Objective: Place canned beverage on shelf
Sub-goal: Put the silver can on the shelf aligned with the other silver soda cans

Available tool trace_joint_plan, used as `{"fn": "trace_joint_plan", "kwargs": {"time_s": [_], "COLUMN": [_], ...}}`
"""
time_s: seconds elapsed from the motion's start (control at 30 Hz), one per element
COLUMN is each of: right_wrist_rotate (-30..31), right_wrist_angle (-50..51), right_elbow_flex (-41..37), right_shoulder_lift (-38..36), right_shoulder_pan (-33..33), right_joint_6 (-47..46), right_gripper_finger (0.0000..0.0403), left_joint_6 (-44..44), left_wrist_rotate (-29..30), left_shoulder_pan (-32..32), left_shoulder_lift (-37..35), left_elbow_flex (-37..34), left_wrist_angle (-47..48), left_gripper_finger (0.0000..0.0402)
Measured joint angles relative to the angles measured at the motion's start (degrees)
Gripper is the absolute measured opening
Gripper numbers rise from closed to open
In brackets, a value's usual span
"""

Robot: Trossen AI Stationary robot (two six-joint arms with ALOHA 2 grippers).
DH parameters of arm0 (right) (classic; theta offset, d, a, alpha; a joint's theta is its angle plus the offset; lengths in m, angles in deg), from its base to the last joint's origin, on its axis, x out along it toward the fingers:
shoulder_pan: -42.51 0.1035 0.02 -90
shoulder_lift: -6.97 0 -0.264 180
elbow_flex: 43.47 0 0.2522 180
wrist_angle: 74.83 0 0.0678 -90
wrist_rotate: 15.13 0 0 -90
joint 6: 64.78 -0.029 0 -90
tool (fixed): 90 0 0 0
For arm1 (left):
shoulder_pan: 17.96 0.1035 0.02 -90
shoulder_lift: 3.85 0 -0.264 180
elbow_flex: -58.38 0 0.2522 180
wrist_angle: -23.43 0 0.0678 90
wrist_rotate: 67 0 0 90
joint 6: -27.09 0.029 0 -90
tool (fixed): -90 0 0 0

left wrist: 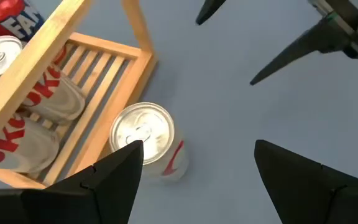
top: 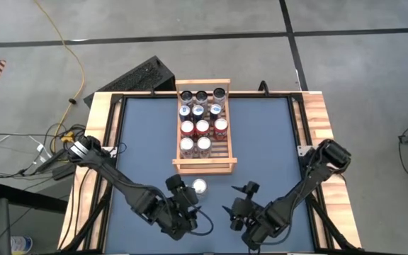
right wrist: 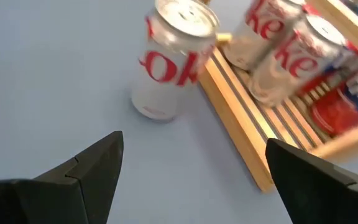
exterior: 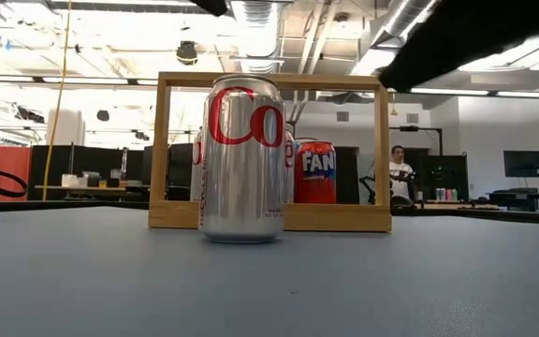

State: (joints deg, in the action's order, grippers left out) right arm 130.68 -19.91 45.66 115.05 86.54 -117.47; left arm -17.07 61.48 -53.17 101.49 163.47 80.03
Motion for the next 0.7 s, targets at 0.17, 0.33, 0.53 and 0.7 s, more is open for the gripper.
{"fn": "trace_joint_plan", "kwargs": {"time_s": [0.17,0.33,0.53,0.7], "right_wrist_rotate": [-0.68,-1.70,-1.93,-2.14], "right_wrist_angle": [-5.42,-6.01,-6.48,-6.28], "right_elbow_flex": [0.00,0.00,0.00,0.00], "right_shoulder_lift": [-0.12,-0.12,-0.12,-0.12], "right_shoulder_pan": [-1.17,-1.99,-1.96,-1.68], "right_joint_6": [8.01,9.14,8.44,8.17], "right_gripper_finger": [0.0362,0.0362,0.0362,0.0362], "left_joint_6": [3.50,14.26,19.20,24.37], "left_wrist_rotate": [-1.91,-5.40,-7.99,-18.28], "left_shoulder_pan": [0.56,3.39,7.69,9.99], "left_shoulder_lift": [0.05,0.09,0.14,0.14], "left_elbow_flex": [0.00,0.00,-0.70,-0.70], "left_wrist_angle": [-0.84,-0.82,-1.00,-2.94], "left_gripper_finger": [0.0295,0.0295,0.0304,0.0330]}}
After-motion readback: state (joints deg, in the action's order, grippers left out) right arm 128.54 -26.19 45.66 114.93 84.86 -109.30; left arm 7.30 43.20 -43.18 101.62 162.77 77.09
